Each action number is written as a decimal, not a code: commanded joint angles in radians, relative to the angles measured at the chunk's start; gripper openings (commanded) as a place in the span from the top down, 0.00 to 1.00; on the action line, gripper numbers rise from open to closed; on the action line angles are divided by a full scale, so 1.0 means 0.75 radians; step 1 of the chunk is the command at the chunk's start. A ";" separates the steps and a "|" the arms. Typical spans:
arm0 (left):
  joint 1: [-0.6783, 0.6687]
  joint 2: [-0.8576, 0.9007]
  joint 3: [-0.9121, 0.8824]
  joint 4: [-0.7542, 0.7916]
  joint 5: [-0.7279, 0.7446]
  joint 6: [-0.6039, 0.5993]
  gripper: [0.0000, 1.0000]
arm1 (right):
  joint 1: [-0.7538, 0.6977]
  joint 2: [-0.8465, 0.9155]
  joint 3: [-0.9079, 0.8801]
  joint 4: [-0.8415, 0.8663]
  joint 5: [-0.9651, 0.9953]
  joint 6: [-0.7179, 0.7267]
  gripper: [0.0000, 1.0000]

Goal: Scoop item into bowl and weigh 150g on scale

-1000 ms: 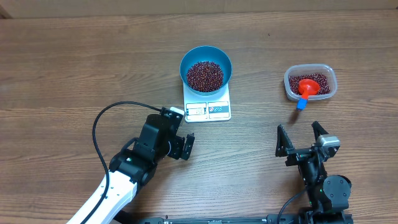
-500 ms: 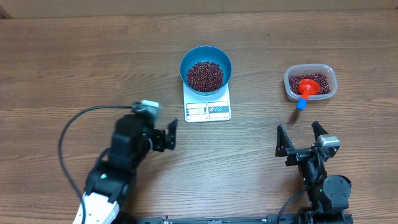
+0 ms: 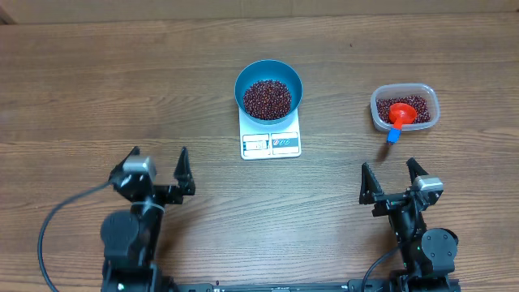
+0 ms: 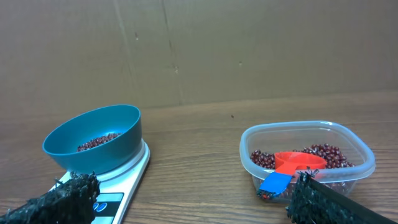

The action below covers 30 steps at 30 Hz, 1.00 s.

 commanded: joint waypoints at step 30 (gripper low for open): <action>0.074 -0.466 -0.288 -0.193 0.014 0.391 0.00 | 0.007 -0.016 -0.014 0.005 0.014 -0.001 0.00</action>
